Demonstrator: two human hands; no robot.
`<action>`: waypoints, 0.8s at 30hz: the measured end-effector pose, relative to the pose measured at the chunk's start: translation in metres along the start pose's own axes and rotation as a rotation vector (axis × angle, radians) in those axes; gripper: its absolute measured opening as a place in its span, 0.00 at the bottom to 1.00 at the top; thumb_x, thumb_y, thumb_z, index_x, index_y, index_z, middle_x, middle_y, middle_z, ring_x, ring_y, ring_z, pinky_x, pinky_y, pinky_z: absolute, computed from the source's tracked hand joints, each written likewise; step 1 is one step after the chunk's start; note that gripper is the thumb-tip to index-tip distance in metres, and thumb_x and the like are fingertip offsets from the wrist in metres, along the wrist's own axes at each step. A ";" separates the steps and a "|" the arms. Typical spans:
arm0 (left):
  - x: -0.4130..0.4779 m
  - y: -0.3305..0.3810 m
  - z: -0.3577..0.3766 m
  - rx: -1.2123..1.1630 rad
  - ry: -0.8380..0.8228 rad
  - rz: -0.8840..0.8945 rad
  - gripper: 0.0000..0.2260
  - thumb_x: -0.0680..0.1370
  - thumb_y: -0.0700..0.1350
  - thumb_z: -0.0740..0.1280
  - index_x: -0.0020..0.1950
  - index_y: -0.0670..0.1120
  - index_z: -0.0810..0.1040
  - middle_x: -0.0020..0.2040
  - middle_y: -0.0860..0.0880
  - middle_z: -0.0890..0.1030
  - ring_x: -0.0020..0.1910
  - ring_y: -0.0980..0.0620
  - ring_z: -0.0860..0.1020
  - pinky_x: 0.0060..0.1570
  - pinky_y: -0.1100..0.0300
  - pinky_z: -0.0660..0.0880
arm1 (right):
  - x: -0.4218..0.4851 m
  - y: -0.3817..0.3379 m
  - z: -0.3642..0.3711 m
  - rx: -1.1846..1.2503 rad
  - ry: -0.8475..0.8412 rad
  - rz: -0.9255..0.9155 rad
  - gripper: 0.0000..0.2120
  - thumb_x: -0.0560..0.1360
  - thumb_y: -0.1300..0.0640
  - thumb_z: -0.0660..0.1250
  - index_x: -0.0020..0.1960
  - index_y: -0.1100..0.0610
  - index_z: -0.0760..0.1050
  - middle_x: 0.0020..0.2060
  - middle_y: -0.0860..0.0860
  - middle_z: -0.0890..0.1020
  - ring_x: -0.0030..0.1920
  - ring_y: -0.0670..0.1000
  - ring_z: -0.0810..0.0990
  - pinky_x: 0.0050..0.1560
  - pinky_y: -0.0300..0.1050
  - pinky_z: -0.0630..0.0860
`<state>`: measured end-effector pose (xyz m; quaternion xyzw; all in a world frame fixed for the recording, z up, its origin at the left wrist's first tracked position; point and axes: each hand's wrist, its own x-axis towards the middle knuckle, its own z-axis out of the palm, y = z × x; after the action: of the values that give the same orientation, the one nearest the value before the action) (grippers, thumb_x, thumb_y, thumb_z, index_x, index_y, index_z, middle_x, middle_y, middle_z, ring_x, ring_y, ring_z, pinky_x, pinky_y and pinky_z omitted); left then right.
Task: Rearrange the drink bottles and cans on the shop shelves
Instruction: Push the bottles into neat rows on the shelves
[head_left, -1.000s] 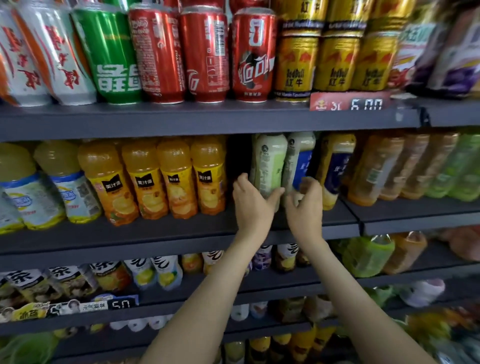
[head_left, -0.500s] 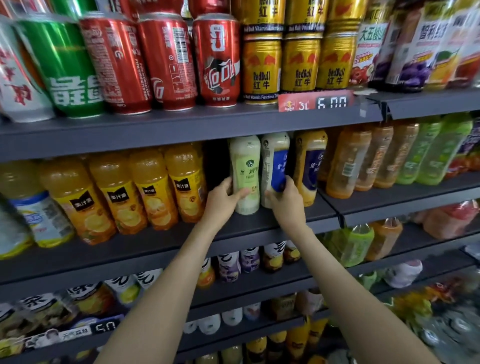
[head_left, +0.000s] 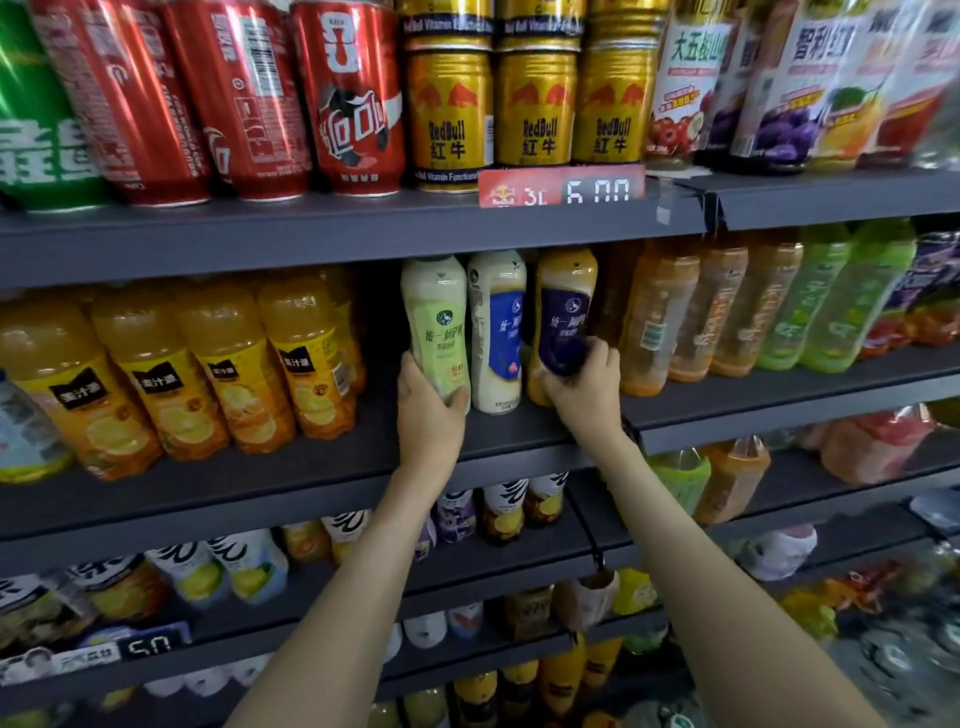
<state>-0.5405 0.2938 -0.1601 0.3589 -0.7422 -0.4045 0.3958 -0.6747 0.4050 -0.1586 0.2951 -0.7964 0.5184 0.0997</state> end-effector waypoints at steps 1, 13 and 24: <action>-0.001 0.001 0.002 0.019 0.016 -0.006 0.33 0.74 0.41 0.71 0.75 0.42 0.57 0.68 0.43 0.69 0.65 0.45 0.71 0.63 0.50 0.71 | 0.001 0.001 0.003 -0.014 0.019 -0.031 0.29 0.67 0.58 0.76 0.60 0.68 0.68 0.53 0.63 0.72 0.54 0.62 0.71 0.54 0.48 0.68; -0.077 0.090 0.066 0.273 0.416 0.207 0.28 0.76 0.41 0.66 0.73 0.37 0.60 0.72 0.38 0.61 0.72 0.42 0.59 0.69 0.56 0.59 | 0.002 0.012 -0.072 0.108 -0.217 -0.433 0.23 0.75 0.62 0.67 0.67 0.63 0.65 0.58 0.57 0.72 0.60 0.55 0.72 0.57 0.39 0.68; -0.061 0.247 0.057 0.107 0.317 0.709 0.12 0.79 0.41 0.63 0.62 0.43 0.73 0.52 0.48 0.76 0.48 0.56 0.75 0.49 0.68 0.73 | 0.069 -0.041 -0.203 0.215 0.131 -0.735 0.15 0.77 0.62 0.63 0.63 0.62 0.70 0.52 0.56 0.77 0.53 0.52 0.76 0.54 0.39 0.71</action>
<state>-0.6171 0.4662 0.0192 0.1582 -0.7698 -0.1428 0.6016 -0.7363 0.5474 -0.0055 0.5358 -0.5705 0.5463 0.2982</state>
